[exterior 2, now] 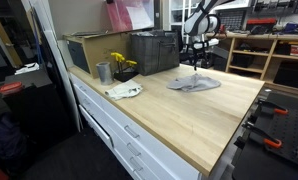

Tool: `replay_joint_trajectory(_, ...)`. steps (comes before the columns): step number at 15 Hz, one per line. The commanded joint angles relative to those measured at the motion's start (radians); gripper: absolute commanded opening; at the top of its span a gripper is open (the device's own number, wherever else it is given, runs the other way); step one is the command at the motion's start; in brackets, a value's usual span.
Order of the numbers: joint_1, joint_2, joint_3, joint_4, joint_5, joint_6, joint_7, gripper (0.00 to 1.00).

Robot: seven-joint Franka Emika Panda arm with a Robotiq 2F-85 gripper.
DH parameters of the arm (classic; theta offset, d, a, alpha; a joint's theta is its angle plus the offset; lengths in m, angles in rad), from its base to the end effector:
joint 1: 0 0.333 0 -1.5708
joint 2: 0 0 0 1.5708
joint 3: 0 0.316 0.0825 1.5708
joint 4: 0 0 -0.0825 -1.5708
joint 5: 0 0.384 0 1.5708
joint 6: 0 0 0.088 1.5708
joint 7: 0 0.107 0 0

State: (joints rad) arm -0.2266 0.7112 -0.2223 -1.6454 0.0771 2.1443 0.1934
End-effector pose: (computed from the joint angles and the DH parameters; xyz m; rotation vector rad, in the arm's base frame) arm 0.6058 -0.2722 0.1913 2.9011 -0.9812 -0.3126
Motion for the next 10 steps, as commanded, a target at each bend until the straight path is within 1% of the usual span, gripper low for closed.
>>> replay_joint_trajectory(1,0.011,-0.019,0.029,0.013,0.063,-0.046,0.097,1.00)
replay_joint_trajectory(7,0.009,0.057,0.050,0.018,0.192,-0.028,0.246,1.00)
replay_joint_trajectory(10,0.007,0.084,0.041,0.019,0.232,-0.011,0.289,1.00)
